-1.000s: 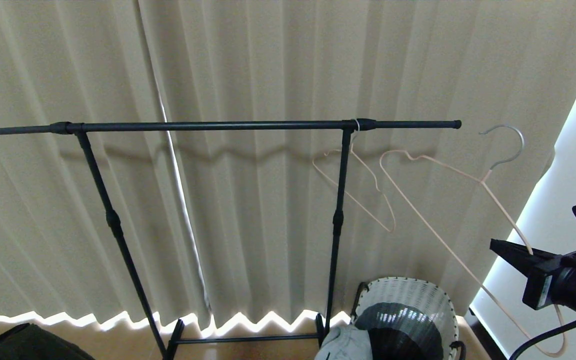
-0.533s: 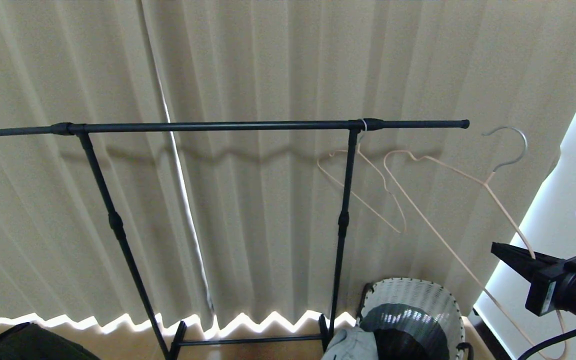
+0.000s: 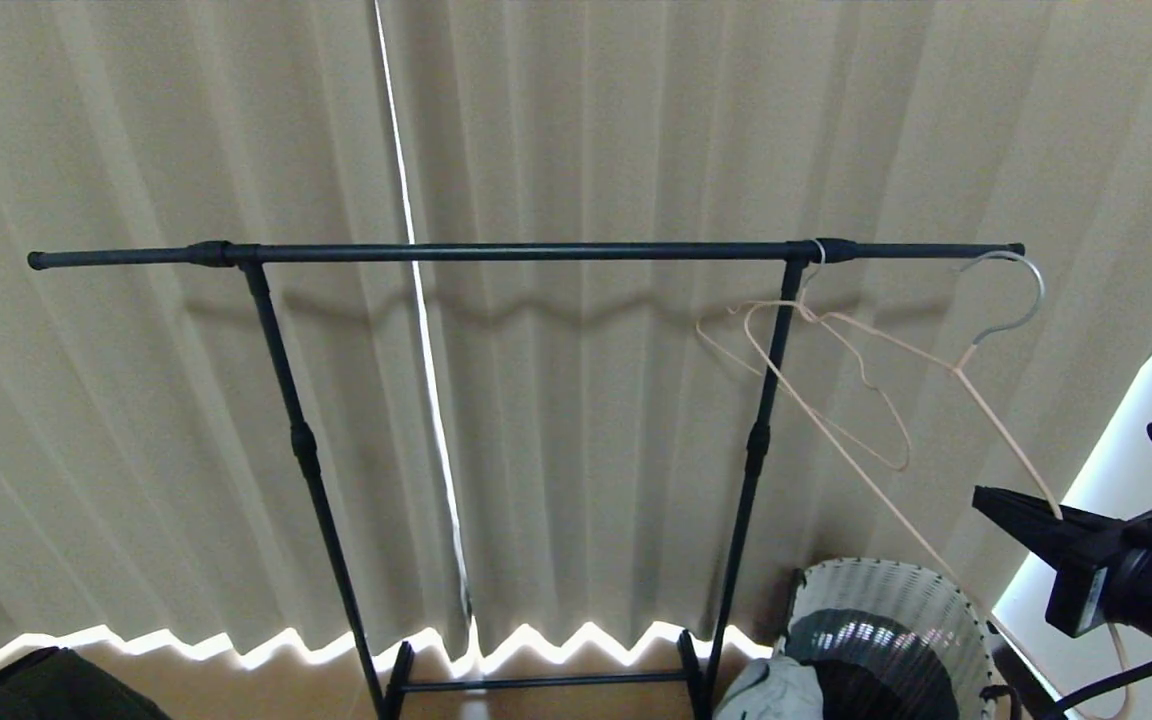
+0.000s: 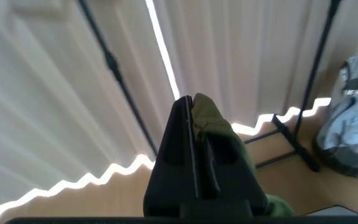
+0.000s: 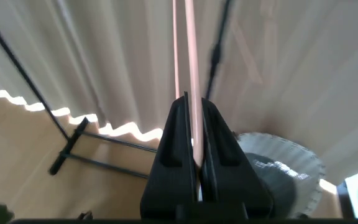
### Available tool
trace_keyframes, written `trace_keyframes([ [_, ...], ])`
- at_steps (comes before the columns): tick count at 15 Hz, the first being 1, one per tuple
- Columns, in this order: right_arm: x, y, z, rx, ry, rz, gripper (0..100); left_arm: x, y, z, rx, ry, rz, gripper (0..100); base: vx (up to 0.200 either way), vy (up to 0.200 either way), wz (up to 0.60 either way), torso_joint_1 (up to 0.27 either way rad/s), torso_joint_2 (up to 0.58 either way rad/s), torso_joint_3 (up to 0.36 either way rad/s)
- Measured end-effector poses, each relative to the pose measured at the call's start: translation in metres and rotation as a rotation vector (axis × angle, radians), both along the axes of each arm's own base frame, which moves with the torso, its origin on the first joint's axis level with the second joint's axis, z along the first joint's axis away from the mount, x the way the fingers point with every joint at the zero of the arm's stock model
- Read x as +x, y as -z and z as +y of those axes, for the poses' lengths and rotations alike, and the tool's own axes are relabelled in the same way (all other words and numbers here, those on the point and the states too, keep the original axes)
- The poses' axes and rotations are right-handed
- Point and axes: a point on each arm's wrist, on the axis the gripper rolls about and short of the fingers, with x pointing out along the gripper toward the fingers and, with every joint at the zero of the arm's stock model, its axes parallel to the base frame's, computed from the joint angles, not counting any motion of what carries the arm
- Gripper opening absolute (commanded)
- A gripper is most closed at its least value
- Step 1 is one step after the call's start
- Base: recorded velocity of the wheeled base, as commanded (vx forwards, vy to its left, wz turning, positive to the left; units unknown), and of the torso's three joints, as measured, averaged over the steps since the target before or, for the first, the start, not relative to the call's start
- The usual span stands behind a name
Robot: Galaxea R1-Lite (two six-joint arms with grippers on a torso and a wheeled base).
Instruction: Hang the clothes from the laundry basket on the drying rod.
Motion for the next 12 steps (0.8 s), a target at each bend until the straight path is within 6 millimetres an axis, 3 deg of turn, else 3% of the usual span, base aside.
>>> trace_keyframes([
  [1, 0.0, 0.001, 0.0, -0.002, -0.001, 0.009, 0, 0.0, 0.0, 0.0, 0.0, 0.0, -0.001, 0, 0.0, 0.2, 0.0, -0.002, 0.0, 0.012],
  [12, -0.006, 0.014, 0.007, -0.014, -0.053, 0.06, 0, -0.002, 0.002, 0.0, 0.014, 0.006, -0.005, 0, 0.0, 0.0, 0.0, 0.0, 0.0, 0.0],
])
